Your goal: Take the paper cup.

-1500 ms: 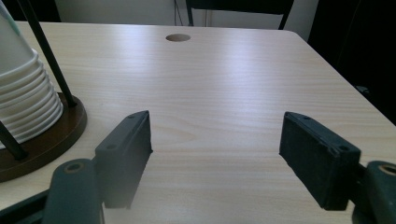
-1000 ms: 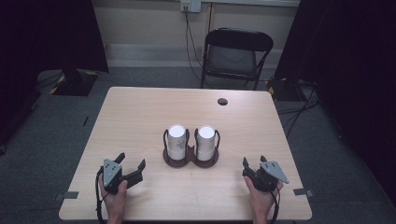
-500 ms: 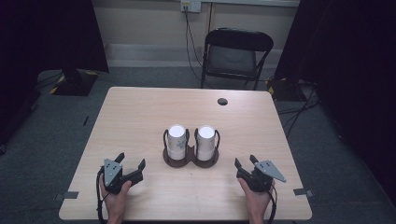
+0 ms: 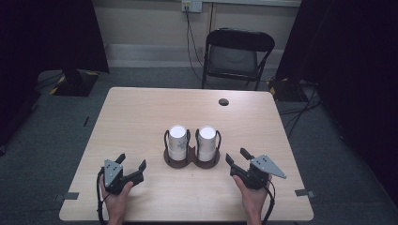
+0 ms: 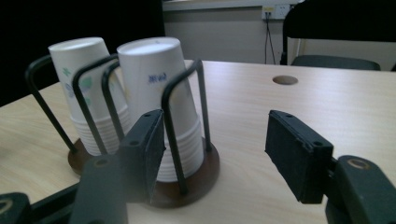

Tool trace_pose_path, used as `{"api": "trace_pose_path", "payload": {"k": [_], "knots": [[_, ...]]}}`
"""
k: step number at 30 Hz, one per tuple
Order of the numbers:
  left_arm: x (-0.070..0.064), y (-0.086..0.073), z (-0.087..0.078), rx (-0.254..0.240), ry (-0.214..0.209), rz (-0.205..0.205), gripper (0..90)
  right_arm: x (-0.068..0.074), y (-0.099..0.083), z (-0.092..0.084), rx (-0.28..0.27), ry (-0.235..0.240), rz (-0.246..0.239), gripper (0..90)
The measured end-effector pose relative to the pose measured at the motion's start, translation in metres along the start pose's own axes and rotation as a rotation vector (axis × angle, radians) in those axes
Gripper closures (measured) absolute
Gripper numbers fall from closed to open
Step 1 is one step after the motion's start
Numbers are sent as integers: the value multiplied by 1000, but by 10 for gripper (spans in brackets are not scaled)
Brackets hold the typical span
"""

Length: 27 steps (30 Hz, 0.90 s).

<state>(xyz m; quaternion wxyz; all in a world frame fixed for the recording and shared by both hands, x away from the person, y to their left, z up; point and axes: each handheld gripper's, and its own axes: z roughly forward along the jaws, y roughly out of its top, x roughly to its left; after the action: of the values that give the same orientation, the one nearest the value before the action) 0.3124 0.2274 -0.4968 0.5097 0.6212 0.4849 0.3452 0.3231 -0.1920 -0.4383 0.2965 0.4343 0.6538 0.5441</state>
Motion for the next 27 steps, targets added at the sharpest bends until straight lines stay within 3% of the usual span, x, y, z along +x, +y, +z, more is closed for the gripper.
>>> {"api": "trace_pose_path", "payload": {"k": [10,21,27], "knots": [[-1,0,0,6,2,13,167,10,16,18,5,83,-31,398],[-1,0,0,4,2,15,168,16,28,34,7,121,-50,393],[-1,0,0,2,14,13,169,21,34,45,7,119,-60,350]]}}
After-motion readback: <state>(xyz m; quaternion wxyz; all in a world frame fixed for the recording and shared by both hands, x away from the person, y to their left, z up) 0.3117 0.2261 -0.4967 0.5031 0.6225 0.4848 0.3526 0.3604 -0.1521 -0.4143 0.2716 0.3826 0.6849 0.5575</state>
